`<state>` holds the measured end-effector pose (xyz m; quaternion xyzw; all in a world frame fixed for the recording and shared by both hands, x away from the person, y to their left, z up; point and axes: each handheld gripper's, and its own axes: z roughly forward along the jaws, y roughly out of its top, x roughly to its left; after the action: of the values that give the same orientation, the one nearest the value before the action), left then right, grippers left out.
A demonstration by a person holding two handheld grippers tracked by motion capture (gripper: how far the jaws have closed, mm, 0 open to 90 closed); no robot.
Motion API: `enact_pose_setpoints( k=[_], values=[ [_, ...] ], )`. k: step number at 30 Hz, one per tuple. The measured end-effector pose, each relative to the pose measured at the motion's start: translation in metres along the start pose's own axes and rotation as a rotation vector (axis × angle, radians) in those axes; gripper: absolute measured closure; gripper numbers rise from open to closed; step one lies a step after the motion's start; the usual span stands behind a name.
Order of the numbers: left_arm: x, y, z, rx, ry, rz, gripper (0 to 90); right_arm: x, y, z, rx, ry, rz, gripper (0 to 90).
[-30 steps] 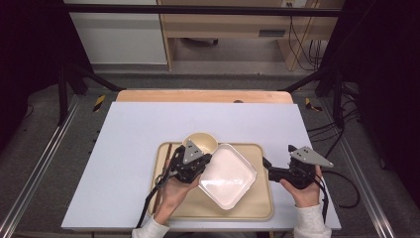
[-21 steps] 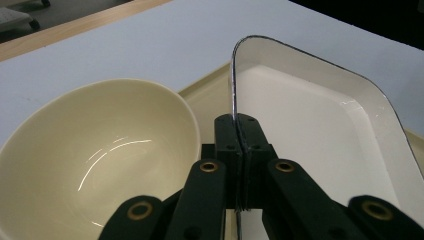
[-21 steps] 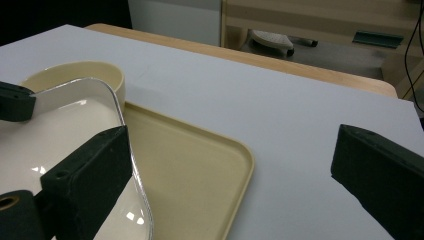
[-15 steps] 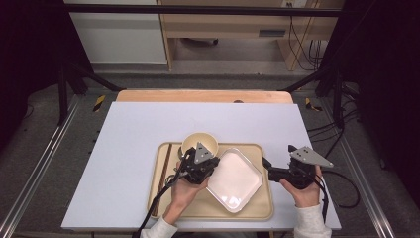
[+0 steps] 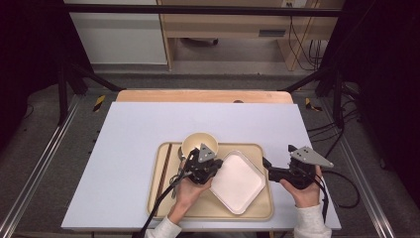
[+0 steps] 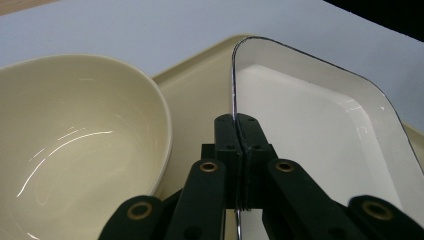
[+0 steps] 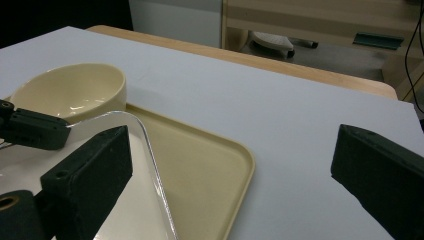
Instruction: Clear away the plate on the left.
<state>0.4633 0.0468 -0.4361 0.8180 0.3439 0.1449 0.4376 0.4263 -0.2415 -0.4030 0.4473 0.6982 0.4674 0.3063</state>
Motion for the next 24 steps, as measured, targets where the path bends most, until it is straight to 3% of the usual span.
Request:
enact_pose_setpoints(
  k=[24],
  values=[
    [0.001,-0.013,0.029,0.081,0.027,-0.011,86.0,0.000,0.000,0.000,-0.001,0.002,0.000,3.4]
  ],
)
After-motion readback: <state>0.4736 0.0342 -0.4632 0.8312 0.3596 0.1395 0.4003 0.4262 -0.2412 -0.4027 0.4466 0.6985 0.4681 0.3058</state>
